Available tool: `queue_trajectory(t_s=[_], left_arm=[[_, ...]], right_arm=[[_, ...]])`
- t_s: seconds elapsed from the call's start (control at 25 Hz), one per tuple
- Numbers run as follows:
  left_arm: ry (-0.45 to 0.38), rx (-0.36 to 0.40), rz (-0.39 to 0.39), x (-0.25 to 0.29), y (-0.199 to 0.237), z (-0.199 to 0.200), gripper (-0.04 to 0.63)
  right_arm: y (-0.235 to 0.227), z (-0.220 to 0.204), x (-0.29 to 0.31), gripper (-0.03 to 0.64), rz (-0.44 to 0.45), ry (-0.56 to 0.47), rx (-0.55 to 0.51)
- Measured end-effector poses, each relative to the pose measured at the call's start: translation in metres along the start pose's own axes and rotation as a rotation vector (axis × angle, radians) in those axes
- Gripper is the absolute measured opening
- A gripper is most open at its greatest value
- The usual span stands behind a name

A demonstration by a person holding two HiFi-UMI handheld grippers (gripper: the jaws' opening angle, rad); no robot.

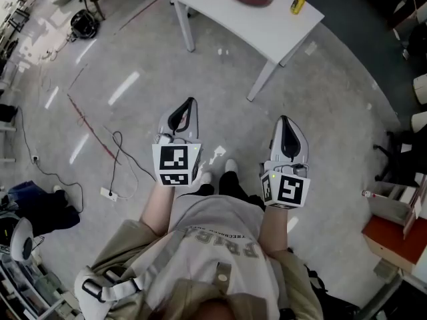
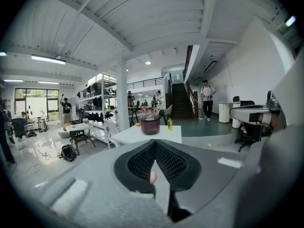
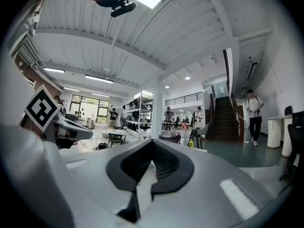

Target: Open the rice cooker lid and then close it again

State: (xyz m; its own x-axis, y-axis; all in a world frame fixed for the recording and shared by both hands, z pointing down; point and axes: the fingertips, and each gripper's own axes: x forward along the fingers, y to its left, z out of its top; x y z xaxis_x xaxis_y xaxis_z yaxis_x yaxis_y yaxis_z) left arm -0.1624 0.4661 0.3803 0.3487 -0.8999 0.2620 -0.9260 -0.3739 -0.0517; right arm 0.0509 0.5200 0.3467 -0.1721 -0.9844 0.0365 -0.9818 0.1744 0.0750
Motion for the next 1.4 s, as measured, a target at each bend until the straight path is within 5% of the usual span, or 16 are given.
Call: queue_trajectory(t_s=[0.48, 0.52, 0.64, 0.8, 1.4], left_arm=[[-0.028, -0.028, 0.062, 0.045, -0.013, 0.025, 0.008], [-0.038, -0.031, 0.070, 0.048, -0.013, 0.029, 0.020], [-0.045, -0.019, 0.079, 0.061, -0.021, 0.041, 0.200], [-0.056, 0.000, 0.085, 0.073, -0.030, 0.053, 0.261], [0.026, 0.032, 0.129, 0.088, -0.018, 0.041, 0.254]], right_arm=[[-0.043, 0.005, 0.041, 0.002, 0.080, -0.042, 0.095], [-0.046, 0.007, 0.044, 0.043, 0.092, -0.047, 0.098], [-0.059, 0.011, 0.054, 0.171, 0.126, -0.059, 0.112], [-0.075, 0.013, 0.065, 0.250, 0.143, -0.071, 0.121], [-0.100, -0.007, 0.095, 0.270, 0.158, -0.045, 0.207]])
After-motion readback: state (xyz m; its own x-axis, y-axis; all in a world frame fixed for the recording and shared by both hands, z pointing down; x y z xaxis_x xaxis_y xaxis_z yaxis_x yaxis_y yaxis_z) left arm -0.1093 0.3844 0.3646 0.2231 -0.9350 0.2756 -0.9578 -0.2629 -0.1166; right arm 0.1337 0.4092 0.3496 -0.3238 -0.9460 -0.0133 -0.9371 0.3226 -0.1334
